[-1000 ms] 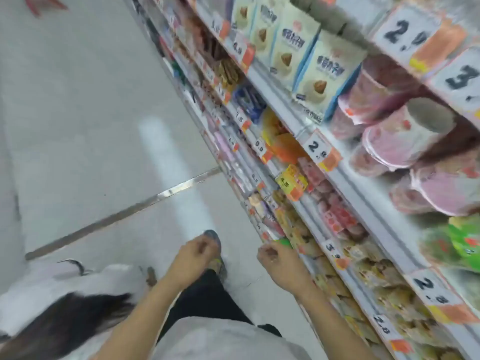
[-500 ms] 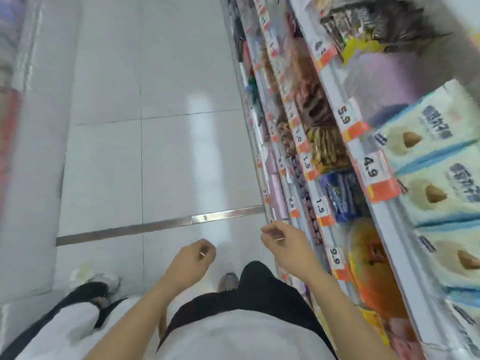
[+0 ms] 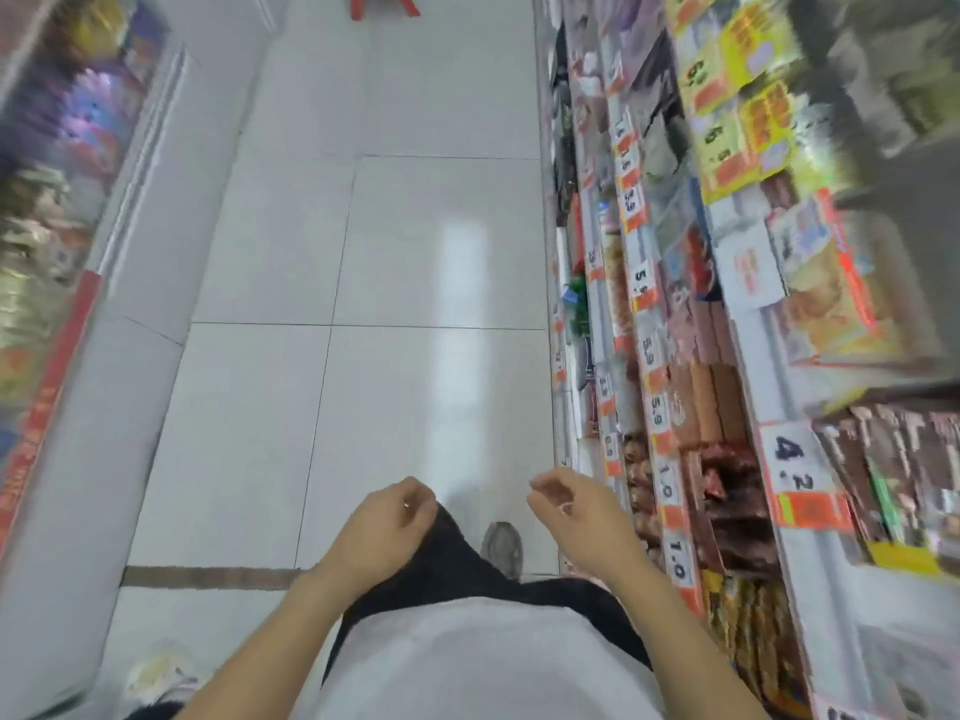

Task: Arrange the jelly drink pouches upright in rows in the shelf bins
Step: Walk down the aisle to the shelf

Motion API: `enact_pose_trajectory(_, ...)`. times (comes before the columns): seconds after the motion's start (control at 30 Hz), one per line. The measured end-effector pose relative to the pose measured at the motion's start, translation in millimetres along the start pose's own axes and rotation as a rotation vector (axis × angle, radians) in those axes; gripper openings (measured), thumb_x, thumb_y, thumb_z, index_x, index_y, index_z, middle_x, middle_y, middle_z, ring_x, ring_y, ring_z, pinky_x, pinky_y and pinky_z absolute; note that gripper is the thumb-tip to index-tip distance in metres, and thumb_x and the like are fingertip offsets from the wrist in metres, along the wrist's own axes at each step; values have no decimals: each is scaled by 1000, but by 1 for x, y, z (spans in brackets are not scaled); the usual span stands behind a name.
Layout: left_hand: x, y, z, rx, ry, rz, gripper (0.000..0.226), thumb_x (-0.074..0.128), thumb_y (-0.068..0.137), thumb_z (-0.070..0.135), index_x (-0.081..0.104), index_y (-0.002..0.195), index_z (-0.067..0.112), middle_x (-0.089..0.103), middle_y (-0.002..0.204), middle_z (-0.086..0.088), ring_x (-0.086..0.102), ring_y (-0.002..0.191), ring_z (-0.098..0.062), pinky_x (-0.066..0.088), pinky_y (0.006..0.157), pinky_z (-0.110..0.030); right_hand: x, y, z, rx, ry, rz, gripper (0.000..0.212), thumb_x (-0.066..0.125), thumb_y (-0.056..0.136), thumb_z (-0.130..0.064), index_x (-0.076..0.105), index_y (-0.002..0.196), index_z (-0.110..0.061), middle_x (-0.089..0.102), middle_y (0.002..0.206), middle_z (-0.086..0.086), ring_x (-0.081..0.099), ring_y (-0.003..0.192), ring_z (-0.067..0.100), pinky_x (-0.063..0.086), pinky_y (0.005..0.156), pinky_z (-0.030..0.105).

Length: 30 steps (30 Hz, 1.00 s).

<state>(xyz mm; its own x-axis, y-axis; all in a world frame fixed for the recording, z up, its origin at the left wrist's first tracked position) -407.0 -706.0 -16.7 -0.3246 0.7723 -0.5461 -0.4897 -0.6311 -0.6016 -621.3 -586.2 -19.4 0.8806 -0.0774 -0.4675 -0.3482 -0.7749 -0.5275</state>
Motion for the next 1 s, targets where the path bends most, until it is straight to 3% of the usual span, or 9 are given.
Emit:
enact_pose_trajectory(0.1, -46, 62, 12, -56, -36, 32, 17, 48, 93, 43, 60, 88, 31, 67, 85, 16, 62, 75, -1, 52, 71, -24, -28, 95, -58, -62, -41, -44, 16, 61, 93, -34, 65, 107, -27, 67, 98, -18, 60, 92, -7, 45, 82, 9)
enact_pose_trajectory(0.17, -79, 111, 21, -74, -56, 38, 16, 48, 92, 42, 60, 88, 31, 67, 85, 16, 62, 74, 0, 52, 69, -20, -43, 161, -94, -91, -62, -63, 17, 61, 93, -33, 66, 108, -27, 67, 99, -17, 60, 92, -7, 43, 79, 6)
enact_pose_trajectory(0.3, -159, 225, 42, -79, -56, 77, 14, 49, 93, 39, 60, 90, 32, 65, 88, 19, 61, 76, 2, 48, 66, -13, -71, 291, -164, -131, -115, -94, 18, 61, 93, -33, 66, 109, -25, 67, 100, -15, 61, 93, -4, 46, 83, 14)
enact_pose_trajectory(0.4, -227, 308, 68, -55, -31, 70, 15, 47, 93, 40, 59, 90, 31, 66, 86, 18, 62, 77, 0, 53, 73, -23, -100, 372, -212, -112, -109, -98, 17, 63, 93, -31, 67, 108, -25, 68, 100, -15, 61, 93, -4, 45, 84, 13)
enact_pose_trajectory(0.63, -379, 487, 152, 56, 21, 31, 16, 48, 95, 36, 60, 96, 27, 64, 92, 16, 60, 83, 1, 43, 68, -13, -181, 520, -288, -12, -107, -53, 14, 61, 93, -37, 65, 107, -34, 67, 100, -22, 60, 95, -8, 47, 83, 11)
enact_pose_trajectory(0.77, -448, 599, 190, 77, 46, 29, 15, 49, 95, 35, 61, 97, 26, 64, 94, 16, 60, 85, -1, 41, 65, -11, -214, 623, -323, 20, -77, -53, 26, 57, 90, -51, 66, 105, -32, 67, 98, -22, 60, 94, -8, 48, 84, 14)
enact_pose_trajectory(1.0, -570, 762, 246, -9, 32, 49, 14, 47, 95, 36, 59, 96, 29, 63, 94, 19, 59, 85, 1, 40, 65, -9, -274, 846, -426, -47, -175, -133, 17, 60, 95, -35, 65, 110, -29, 67, 102, -17, 60, 94, -6, 43, 77, 6)
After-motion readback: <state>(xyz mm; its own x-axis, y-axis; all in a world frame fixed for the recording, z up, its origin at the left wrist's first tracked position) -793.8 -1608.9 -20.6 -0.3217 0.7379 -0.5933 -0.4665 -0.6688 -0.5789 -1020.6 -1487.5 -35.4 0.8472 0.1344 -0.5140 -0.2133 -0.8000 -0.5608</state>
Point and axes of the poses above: each hand's wrist, its own y-axis towards the middle knuckle, its own x-axis out of the palm, z = x × y, the point moved 5 cm from there along y, towards the middle knuckle
